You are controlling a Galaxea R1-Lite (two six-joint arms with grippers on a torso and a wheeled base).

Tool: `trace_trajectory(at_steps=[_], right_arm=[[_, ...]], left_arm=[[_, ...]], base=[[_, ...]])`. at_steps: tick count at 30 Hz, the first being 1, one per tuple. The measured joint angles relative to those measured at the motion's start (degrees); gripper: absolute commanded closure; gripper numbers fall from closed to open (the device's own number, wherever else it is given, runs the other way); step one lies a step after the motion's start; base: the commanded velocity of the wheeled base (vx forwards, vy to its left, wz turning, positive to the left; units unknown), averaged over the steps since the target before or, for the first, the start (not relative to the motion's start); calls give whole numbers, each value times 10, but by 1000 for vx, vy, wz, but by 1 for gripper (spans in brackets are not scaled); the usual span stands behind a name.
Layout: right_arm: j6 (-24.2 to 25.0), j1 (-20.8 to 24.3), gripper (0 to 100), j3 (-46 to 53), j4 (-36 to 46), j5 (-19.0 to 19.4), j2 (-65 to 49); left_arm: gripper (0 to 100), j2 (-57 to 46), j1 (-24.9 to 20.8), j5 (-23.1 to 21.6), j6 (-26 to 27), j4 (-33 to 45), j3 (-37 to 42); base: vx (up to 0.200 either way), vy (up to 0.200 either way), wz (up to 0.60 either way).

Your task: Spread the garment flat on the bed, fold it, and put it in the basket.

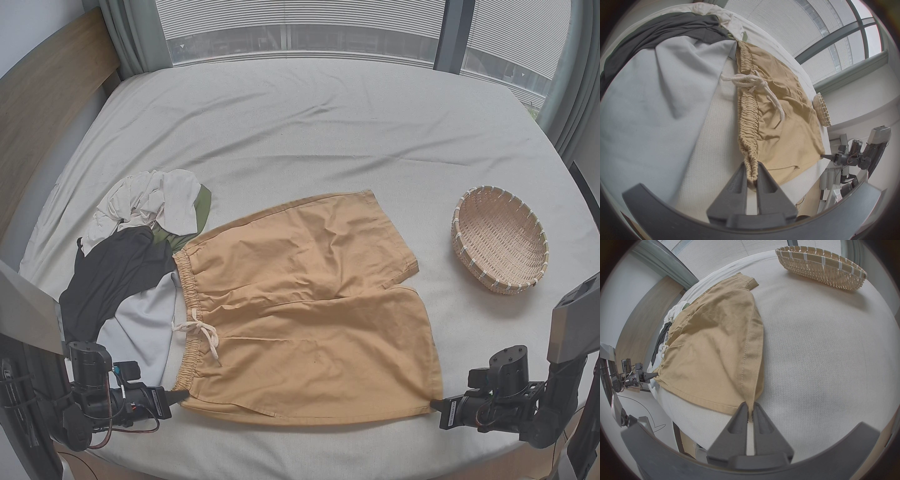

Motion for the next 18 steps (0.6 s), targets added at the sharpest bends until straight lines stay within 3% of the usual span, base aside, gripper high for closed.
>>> trace_trajectory(at_steps=[1, 2, 7, 11, 14, 18], right_arm=[[0, 2, 100, 0, 0, 0, 2], [0, 4, 0, 0, 0, 0, 3], [1, 12, 0, 0, -10, 0, 7], [7, 11, 0, 0, -69, 1, 8], [11, -1, 0, -1, -119, 1, 7], [16, -29, 0, -27, -127, 4, 3]], left_arm=[[100, 0, 0, -3, 5, 1, 0], [0, 0, 1, -6, 8, 2, 0], [0, 0, 7, -8, 8, -2, 0], [0, -1, 15, -9, 3, -23, 0], [0, -8, 23, -11, -6, -42, 0], [0, -31, 30, -19, -29, -54, 0]], base=[[0, 0, 0], [0, 0, 0], [0, 0, 0], [0, 0, 0], [0, 0, 0], [0, 0, 0]])
